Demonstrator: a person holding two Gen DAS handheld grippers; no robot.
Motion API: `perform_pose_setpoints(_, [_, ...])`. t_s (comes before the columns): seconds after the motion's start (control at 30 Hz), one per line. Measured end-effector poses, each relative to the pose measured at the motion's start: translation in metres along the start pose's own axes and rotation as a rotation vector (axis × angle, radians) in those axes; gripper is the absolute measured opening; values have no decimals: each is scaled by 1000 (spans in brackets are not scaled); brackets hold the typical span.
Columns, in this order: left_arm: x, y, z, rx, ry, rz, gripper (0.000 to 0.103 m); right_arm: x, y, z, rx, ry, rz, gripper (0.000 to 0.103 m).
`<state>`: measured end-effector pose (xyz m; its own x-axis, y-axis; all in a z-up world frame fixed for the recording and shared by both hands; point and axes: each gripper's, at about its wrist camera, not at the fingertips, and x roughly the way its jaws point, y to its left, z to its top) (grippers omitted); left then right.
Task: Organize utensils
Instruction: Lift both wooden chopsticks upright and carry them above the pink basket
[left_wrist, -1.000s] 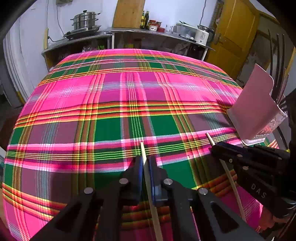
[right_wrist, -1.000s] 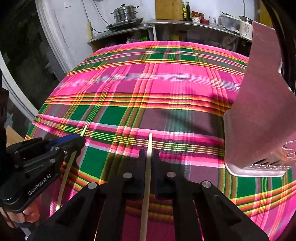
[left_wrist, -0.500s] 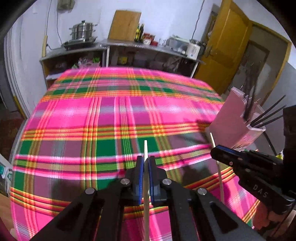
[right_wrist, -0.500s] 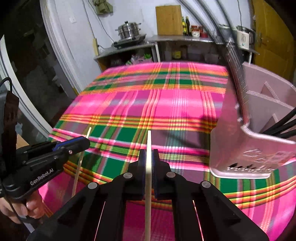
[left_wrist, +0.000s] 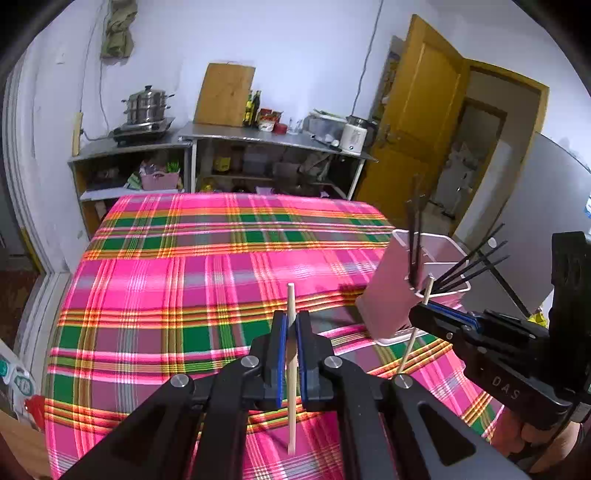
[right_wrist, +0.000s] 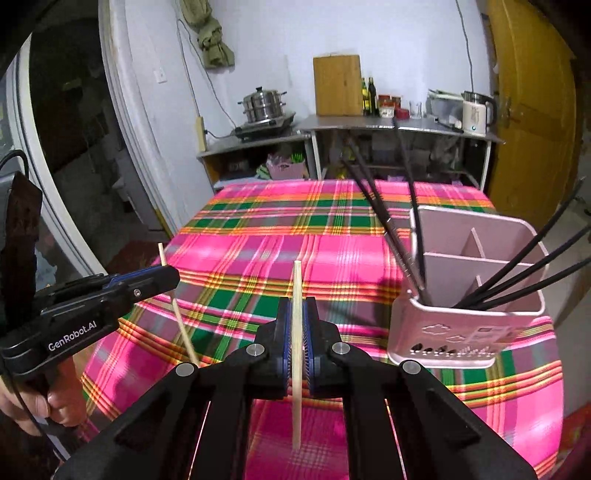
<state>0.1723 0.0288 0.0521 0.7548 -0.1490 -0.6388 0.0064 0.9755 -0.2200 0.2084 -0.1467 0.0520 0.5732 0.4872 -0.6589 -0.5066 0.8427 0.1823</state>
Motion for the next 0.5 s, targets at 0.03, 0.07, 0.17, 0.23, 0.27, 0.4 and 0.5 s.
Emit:
perform_pose_setpoints(0.03, [-3, -3, 1, 5, -5, -3, 5, -4, 0, 1, 0, -7, -2, 7])
perform_pose_setpoints(0.07, [-6, -5, 3, 10, -10, -8, 5, -9, 0, 1, 0, -14, -4, 7])
perform_pose_setpoints(0.17, [-11, -10, 3, 16, -16, -14, 5, -19, -2, 0, 1, -25, -12, 7])
perform_pose_setpoints(0.23, [-12, -12, 0, 18, -12, -18, 5, -22, -3, -2, 5, -27, -15, 7])
perform_pose_setpoints(0.27, [-13, -13, -2, 18, -7, -20, 5, -23, -5, -3, 7, -25, -17, 7])
perform_pose_setpoints(0.4, [-14, -13, -8, 19, 2, -23, 5, -26, -7, -7, 11, -22, -23, 7])
perform_pose_setpoints(0.5, [-17, -16, -8, 25, 9, -25, 5, -30, -8, -9, 14, -22, -26, 6])
